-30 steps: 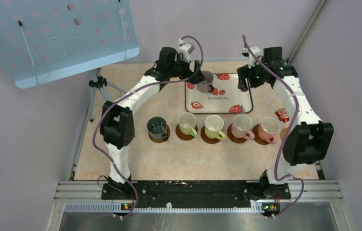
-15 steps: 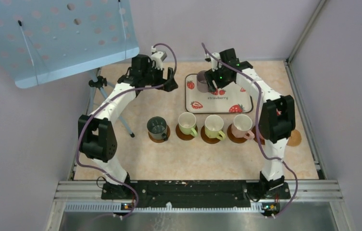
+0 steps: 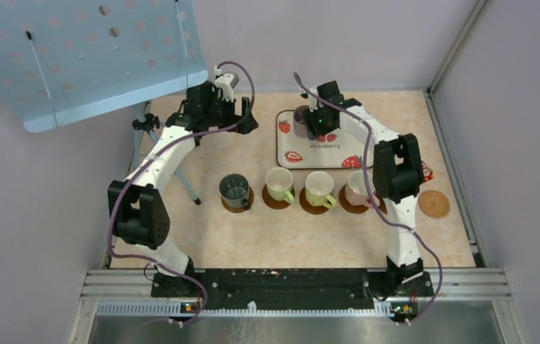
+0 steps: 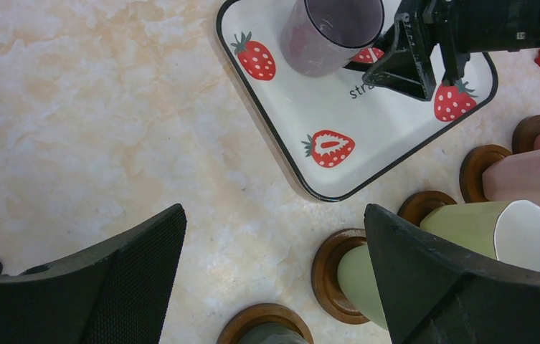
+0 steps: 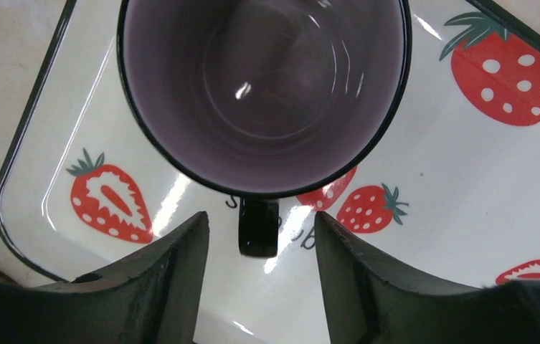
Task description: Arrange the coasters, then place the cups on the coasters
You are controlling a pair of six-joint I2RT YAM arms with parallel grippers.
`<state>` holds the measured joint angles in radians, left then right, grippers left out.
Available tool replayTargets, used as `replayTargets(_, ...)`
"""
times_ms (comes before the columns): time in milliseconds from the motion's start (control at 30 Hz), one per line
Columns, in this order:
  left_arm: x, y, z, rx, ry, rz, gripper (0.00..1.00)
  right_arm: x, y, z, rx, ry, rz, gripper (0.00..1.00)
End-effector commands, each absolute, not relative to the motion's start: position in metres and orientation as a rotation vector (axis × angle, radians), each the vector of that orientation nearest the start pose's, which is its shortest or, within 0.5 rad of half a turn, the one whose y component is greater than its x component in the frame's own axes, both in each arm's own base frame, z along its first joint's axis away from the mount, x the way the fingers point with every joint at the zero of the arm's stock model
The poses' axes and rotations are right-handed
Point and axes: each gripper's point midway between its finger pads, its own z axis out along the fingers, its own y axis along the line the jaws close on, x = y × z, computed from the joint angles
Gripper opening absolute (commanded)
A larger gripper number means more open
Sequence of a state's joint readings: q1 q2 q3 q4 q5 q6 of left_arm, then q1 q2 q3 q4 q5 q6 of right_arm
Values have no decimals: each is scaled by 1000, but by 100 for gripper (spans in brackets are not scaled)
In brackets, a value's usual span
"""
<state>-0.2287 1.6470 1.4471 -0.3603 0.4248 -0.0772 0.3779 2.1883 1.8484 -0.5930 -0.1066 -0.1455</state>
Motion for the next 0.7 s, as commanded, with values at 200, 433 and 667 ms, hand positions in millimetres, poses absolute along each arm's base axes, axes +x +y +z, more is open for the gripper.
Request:
replayTargets(200,437,-175,257,394,2030,-618,99,526,224,87,-646,2290,224,35)
replayTargets(433,439,-175,257,401,2030,-616,99,523,223,86,-691,2284,220,10)
replayTargets(667,439,-181,257,419,2020,-654,99,526,199,143,-661,2195,205,0)
